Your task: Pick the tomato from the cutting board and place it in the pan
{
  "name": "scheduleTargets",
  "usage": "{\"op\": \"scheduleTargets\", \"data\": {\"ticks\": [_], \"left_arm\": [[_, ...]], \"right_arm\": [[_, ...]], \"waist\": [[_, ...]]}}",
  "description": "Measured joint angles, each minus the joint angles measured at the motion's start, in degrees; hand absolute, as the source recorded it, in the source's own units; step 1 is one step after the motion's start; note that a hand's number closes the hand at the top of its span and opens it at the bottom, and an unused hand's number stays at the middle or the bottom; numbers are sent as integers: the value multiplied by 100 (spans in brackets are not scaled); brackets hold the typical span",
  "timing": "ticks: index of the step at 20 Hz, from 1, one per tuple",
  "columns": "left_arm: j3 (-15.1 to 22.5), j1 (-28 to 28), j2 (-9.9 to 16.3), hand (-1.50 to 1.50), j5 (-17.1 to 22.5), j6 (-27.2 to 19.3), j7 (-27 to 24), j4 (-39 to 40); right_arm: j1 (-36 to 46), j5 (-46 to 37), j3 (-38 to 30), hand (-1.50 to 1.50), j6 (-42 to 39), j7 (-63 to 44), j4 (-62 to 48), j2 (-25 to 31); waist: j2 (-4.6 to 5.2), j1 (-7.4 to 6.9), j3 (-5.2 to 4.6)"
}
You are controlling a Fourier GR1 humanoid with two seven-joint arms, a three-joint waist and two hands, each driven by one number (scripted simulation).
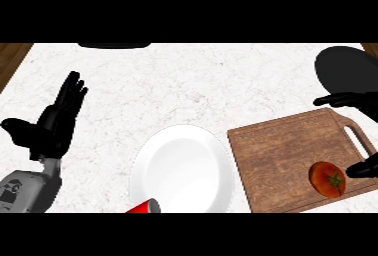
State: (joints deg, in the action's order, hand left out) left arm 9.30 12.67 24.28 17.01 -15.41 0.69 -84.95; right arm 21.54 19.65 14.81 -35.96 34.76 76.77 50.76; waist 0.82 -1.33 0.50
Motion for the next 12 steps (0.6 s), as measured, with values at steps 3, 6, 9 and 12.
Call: {"op": "scheduleTargets", "data": {"ticks": [3,6,9,12], "left_arm": [[26,117,-17,0,-38,-5,56,44],[55,161,-76,0,-79,-10,17,145],[87,196,-107,0,-129,-19,17,168],[87,207,-104,0,-130,41,22,193]], "right_arm": [[288,-358,-100,-150,-18,198,-77,544],[577,-792,-69,-150,37,352,36,1093],[780,-1149,37,-150,120,565,14,1505],[991,-1339,152,-150,211,759,-34,1764]], "waist": [[19,-53,-4],[25,-84,-15],[26,-134,-22],[22,-163,-29]]}}
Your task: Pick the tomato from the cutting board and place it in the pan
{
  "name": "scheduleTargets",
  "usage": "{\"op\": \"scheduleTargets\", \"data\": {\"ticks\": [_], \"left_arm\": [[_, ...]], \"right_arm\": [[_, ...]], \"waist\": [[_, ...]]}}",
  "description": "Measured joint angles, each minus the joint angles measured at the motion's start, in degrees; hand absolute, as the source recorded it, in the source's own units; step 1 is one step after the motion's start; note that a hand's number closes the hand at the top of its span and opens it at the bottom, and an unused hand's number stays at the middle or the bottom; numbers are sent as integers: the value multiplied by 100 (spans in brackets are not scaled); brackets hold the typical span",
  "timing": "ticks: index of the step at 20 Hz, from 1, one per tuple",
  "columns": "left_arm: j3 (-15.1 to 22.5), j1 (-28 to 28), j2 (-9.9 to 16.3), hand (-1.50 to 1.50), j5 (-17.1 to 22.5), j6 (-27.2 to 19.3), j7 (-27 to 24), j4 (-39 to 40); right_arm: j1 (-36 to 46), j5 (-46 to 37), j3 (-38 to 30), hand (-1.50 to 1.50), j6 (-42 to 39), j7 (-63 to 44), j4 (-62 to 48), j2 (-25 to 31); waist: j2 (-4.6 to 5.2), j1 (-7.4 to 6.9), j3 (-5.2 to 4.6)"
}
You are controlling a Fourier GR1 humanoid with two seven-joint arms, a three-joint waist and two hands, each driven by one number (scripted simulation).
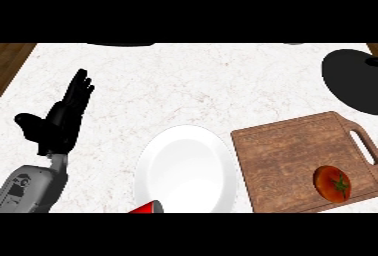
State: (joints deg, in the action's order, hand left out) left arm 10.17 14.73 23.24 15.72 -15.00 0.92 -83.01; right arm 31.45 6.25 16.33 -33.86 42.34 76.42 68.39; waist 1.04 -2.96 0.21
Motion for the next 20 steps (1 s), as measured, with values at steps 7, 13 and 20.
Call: {"op": "scheduleTargets", "data": {"ticks": [7,13,20], "left_arm": [[-27,120,-63,0,-55,11,13,98],[-133,97,-39,0,-37,46,3,180],[-149,-19,-120,0,-108,-28,28,128]], "right_arm": [[418,-381,422,-150,372,415,-67,26],[348,-381,985,-150,445,562,327,133],[72,-675,1460,-150,734,811,675,424]], "waist": [[-12,-4,-12],[-42,73,-16],[-77,181,-16]]}}
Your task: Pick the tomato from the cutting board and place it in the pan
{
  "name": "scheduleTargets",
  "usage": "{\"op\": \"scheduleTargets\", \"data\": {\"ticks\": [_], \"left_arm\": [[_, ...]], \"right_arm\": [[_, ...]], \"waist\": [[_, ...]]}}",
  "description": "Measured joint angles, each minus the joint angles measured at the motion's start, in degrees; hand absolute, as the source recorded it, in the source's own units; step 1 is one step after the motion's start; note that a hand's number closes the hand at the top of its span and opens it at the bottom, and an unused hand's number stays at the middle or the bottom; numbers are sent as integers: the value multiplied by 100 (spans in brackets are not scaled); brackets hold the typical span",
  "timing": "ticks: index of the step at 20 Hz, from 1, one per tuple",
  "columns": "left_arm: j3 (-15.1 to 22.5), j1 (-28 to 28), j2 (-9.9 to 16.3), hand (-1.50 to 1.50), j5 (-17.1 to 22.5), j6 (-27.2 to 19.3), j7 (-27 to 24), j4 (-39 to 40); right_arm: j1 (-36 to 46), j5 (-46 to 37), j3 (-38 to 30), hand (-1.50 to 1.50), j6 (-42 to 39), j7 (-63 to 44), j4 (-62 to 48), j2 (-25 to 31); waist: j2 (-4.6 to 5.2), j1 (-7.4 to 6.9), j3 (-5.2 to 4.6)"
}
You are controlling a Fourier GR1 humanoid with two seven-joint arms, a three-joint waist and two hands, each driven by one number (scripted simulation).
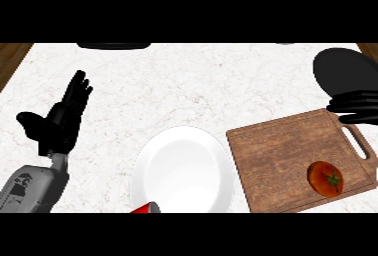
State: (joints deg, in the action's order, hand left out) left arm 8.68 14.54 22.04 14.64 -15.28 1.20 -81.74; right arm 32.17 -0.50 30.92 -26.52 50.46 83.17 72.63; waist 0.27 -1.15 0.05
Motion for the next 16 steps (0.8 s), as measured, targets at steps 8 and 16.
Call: {"op": "scheduleTargets", "data": {"ticks": [8,16], "left_arm": [[-75,-20,-37,0,-78,60,36,-42],[-137,-60,-82,0,-157,144,41,-80]], "right_arm": [[77,-371,231,-150,155,-45,-329,-160],[259,-994,639,-150,265,-99,-595,-508]], "waist": [[-1,-3,-5],[-1,-10,-5]]}}
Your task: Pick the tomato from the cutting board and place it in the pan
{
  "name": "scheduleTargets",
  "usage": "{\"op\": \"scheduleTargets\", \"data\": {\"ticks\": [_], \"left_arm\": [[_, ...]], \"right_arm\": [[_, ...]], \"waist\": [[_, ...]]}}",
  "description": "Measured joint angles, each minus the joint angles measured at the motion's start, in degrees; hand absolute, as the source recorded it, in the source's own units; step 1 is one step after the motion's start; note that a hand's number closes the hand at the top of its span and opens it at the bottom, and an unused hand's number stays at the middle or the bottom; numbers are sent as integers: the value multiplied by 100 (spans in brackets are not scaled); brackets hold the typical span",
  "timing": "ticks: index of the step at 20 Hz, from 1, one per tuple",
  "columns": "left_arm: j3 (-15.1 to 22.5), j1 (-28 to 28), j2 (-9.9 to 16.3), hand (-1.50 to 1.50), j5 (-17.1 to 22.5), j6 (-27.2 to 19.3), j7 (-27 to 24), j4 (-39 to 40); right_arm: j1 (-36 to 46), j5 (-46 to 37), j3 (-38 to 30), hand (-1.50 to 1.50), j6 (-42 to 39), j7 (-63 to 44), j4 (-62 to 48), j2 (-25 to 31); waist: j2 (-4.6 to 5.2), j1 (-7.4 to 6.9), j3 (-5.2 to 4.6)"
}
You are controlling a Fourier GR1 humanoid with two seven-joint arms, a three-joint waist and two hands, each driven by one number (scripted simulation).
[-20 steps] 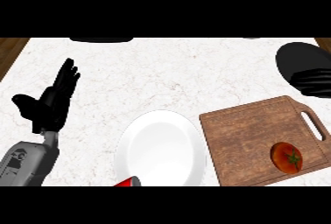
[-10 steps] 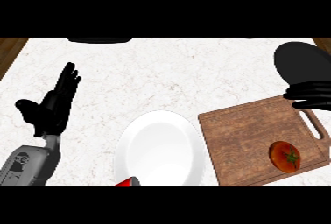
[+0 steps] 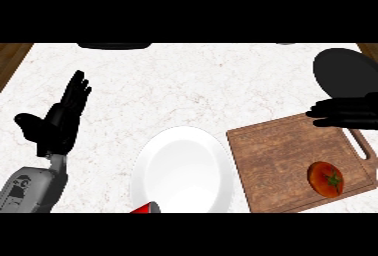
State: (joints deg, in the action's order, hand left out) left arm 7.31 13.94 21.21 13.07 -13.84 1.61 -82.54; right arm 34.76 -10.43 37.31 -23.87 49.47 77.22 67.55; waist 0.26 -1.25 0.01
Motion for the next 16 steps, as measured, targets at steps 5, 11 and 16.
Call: {"op": "scheduleTargets", "data": {"ticks": [5,11,16], "left_arm": [[-23,-13,-42,0,-53,37,-24,17],[-113,73,-88,0,-119,21,94,22],[-220,-101,-82,0,-166,109,56,-66]], "right_arm": [[138,-318,303,-150,58,35,-87,-178],[43,-772,553,-150,308,153,-142,-448],[-79,-1268,571,-150,470,106,-15,-498]], "waist": [[2,-10,0],[-8,45,0],[-22,78,-1]]}}
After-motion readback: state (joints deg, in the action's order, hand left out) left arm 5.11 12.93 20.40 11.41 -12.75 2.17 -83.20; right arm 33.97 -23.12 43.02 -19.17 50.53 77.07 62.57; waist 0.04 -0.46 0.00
